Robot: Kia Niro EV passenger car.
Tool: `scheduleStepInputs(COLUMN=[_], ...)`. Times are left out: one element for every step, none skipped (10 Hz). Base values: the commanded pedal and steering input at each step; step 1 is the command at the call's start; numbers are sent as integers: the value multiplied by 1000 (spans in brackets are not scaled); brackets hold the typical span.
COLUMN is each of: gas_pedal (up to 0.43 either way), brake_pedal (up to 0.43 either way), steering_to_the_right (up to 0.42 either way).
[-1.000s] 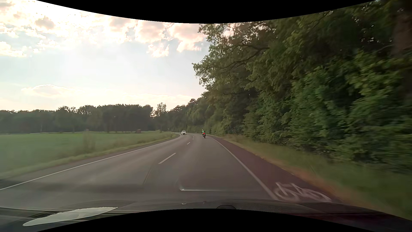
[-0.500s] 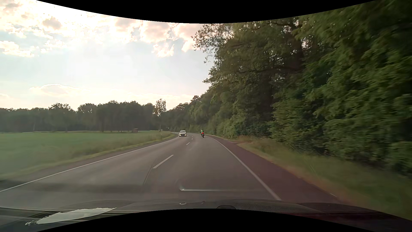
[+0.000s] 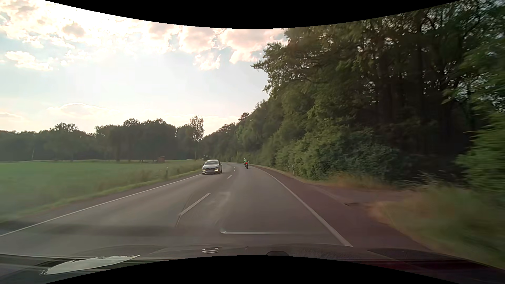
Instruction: Follow the waypoints while adhering to traffic rules and regulations
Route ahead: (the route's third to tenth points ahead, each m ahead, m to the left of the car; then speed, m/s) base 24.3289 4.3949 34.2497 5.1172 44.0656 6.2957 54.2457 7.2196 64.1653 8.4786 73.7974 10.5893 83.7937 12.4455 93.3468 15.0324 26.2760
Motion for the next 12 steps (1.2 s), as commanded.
scheduleStepInputs(gas_pedal=[579,579,579,571,571,571,571,571,571,571,571,571], brake_pedal=[0,0,0,0,0,0,0,0,0,0,0,0], steering_to_the_right=[-19,-19,-19,-19,-19,-18,-19,-18,-19,-18,-19,-18])
